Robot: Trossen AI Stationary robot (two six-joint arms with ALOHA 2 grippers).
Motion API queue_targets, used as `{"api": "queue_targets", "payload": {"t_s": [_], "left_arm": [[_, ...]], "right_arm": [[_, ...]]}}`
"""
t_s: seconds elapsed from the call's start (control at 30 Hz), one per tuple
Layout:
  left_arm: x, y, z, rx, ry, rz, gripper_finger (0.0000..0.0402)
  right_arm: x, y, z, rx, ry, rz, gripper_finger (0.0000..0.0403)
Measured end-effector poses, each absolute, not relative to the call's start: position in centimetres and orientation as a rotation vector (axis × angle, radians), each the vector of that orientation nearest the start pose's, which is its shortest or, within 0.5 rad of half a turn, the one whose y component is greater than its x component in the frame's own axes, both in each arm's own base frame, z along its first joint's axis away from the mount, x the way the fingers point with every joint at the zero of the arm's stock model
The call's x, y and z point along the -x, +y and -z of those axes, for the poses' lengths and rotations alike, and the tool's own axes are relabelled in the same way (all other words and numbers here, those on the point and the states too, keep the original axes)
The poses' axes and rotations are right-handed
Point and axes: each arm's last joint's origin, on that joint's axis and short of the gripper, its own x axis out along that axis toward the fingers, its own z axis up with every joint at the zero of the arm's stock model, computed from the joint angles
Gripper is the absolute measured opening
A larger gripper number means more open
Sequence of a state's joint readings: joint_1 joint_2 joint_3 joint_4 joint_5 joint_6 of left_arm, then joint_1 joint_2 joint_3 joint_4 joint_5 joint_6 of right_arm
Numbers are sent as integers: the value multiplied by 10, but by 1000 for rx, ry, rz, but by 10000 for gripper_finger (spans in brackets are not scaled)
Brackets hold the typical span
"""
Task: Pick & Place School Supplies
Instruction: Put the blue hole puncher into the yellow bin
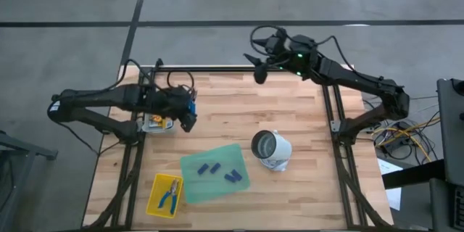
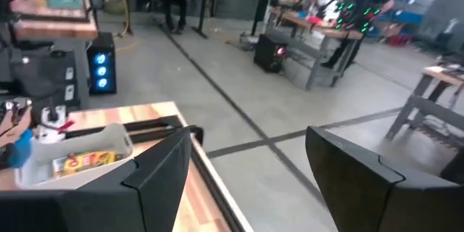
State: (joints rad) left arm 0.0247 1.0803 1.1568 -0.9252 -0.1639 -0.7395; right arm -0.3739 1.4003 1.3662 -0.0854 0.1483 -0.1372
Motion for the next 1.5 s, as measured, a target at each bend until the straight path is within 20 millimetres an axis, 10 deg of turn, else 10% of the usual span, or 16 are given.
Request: {"api": "queue_targets", "payload": {"t_s": [0.77,1.5], "left_arm": [[-197,9,-341,633,756,-507,62],[-197,9,-341,612,762,-495,62]], "right_arm": [[-154,-55,-304,54,-85,185,266],[-94,-33,-234,-176,-85,250,261]]}}
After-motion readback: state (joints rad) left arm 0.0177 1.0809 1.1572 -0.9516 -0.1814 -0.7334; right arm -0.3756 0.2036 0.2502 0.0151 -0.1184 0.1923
